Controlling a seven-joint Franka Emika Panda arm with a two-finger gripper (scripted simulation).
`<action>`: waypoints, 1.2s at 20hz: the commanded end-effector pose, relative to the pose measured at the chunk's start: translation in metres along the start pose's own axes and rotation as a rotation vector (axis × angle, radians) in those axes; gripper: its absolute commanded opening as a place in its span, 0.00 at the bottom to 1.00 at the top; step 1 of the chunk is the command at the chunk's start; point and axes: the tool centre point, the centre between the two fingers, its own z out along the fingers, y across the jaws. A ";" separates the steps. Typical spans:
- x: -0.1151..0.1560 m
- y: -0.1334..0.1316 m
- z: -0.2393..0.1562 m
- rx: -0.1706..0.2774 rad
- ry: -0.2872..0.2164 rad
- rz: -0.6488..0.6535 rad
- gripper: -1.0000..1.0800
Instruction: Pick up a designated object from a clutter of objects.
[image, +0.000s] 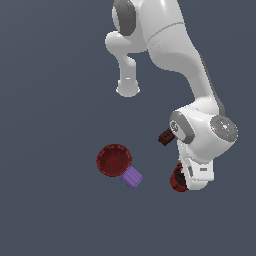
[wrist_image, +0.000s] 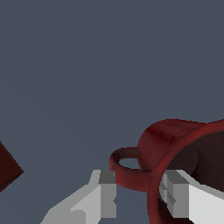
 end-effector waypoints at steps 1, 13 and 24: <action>0.000 0.001 0.001 -0.002 0.000 0.001 0.00; -0.001 -0.001 -0.003 -0.002 0.000 0.000 0.00; -0.018 -0.021 -0.046 -0.002 -0.001 0.000 0.00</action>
